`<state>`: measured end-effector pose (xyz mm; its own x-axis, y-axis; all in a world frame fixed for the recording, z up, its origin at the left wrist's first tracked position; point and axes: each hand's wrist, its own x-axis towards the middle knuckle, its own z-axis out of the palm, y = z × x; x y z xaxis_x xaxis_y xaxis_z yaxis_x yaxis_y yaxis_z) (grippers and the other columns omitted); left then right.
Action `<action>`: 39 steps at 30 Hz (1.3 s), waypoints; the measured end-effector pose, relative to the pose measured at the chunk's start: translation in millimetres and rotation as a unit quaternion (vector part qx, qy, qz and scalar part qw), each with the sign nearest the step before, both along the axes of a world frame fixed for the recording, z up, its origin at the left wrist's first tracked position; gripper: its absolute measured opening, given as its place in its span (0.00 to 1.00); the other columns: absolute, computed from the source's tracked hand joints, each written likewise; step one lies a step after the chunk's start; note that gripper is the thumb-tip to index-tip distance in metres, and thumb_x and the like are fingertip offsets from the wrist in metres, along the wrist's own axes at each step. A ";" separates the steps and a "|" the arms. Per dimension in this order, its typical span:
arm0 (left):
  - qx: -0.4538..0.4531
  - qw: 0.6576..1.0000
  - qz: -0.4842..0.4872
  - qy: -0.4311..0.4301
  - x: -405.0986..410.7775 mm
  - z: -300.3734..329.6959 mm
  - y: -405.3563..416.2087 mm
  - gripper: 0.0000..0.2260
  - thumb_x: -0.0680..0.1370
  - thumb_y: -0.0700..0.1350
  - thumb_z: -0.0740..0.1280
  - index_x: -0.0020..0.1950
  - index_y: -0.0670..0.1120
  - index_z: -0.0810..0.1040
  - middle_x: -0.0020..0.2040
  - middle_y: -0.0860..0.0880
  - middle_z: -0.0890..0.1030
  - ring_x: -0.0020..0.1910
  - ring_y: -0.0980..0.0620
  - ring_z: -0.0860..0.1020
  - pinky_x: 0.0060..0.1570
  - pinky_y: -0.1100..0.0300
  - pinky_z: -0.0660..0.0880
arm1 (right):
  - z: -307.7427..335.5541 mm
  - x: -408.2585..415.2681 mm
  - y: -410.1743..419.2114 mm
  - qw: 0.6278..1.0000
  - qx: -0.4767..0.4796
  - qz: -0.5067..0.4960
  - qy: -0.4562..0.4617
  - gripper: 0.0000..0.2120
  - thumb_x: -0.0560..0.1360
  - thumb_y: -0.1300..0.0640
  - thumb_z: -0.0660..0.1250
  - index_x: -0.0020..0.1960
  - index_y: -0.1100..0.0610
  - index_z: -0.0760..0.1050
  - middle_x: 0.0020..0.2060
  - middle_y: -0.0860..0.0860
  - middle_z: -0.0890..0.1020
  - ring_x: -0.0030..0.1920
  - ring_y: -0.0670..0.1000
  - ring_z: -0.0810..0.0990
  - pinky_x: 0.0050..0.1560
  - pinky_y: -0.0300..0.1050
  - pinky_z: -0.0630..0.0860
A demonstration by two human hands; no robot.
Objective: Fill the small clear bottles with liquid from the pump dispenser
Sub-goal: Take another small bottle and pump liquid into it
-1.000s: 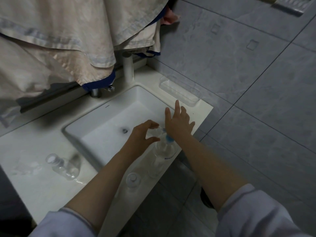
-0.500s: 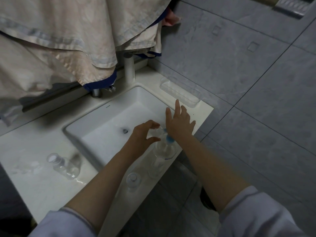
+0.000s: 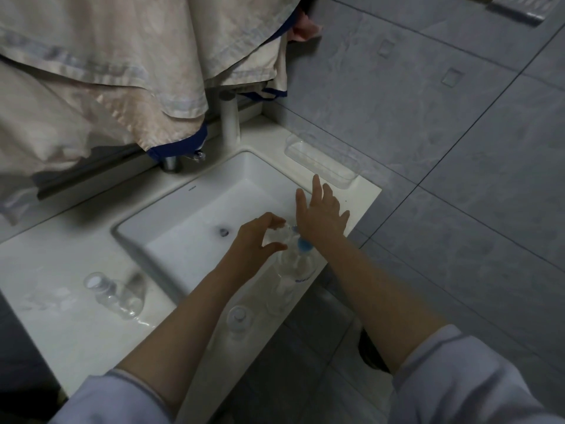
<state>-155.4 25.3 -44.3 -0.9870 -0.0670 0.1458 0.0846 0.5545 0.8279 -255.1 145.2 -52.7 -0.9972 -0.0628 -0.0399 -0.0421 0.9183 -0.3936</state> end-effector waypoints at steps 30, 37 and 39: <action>0.000 1.000 -0.001 -0.013 -0.3 -3.1 1.1 0.17 0.72 0.42 0.71 0.59 0.40 0.74 0.56 0.43 0.79 0.56 0.49 0.77 0.57 0.65 0.70 | 0.1 4.6 1.2 1.000 0.000 0.006 -0.013 0.30 0.79 0.36 0.39 0.77 0.45 0.40 0.77 0.52 0.51 0.75 0.58 0.54 0.71 0.65 0.44; -0.007 1.000 -0.009 -0.020 -2.1 -1.0 2.8 0.18 0.73 0.41 0.70 0.60 0.37 0.73 0.58 0.41 0.78 0.58 0.46 0.76 0.61 0.59 0.70 | -7.1 3.5 0.8 1.000 0.008 0.000 -0.012 0.29 0.79 0.37 0.39 0.77 0.45 0.40 0.77 0.51 0.51 0.76 0.57 0.53 0.71 0.65 0.42; -0.009 1.000 -0.016 -0.025 -1.7 -1.0 3.8 0.18 0.73 0.40 0.70 0.61 0.36 0.72 0.59 0.41 0.77 0.59 0.46 0.76 0.61 0.61 0.69 | -9.9 5.7 1.2 1.000 0.011 -0.003 -0.009 0.29 0.79 0.37 0.39 0.77 0.45 0.40 0.77 0.51 0.52 0.76 0.57 0.53 0.71 0.65 0.41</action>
